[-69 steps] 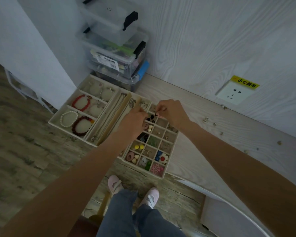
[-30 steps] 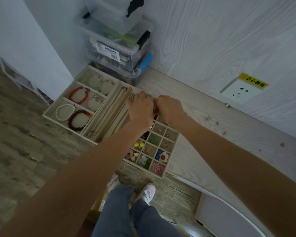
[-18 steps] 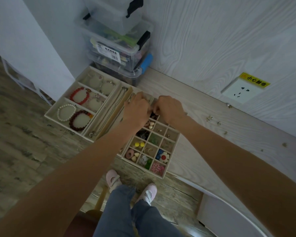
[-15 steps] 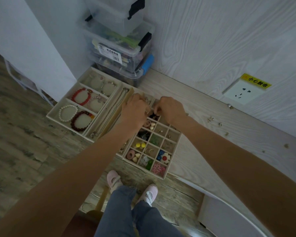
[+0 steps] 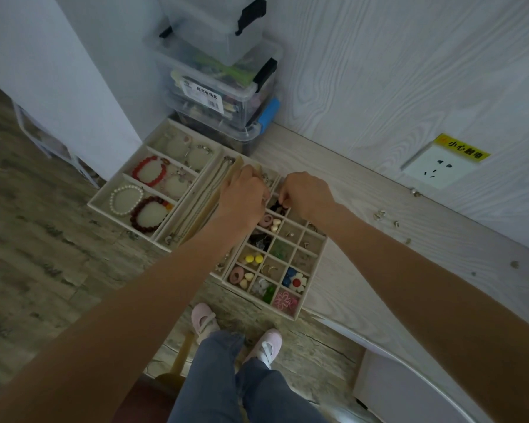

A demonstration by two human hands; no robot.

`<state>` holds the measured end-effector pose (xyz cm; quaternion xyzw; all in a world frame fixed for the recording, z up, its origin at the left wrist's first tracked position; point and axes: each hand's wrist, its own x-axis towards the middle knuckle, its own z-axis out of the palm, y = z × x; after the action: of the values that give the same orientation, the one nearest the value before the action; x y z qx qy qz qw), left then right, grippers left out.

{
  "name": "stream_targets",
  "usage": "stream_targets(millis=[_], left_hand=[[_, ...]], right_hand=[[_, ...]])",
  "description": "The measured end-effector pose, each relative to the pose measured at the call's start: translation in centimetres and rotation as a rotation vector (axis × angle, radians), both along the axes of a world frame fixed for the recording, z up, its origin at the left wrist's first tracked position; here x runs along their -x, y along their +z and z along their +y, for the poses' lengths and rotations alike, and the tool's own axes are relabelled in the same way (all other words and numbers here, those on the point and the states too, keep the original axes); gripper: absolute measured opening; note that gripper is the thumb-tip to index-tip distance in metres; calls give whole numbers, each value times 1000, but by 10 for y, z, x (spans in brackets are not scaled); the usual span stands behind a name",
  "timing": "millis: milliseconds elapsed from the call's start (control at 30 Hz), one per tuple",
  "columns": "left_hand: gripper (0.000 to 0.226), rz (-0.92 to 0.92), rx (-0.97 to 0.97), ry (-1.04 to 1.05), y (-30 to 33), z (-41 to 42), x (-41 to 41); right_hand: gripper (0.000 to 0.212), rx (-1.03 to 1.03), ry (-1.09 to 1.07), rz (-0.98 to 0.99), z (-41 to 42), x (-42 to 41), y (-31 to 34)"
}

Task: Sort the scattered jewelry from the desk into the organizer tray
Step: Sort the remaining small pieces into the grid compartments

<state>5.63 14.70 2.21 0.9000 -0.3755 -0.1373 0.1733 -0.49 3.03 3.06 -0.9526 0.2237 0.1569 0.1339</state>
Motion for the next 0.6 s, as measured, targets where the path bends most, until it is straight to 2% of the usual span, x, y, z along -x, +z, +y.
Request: stream_targets(millis=[267, 433, 600], left_hand=[[20, -27, -10, -49, -4, -5, 1], [24, -70, -81, -44, -11, -21, 1], [28, -203, -157, -35, -10, -33, 7]], right_hand=[[18, -1, -3, -10, -4, 3, -3], [18, 34, 27, -36, -4, 7, -6], [18, 65, 34, -70, -4, 11, -9]])
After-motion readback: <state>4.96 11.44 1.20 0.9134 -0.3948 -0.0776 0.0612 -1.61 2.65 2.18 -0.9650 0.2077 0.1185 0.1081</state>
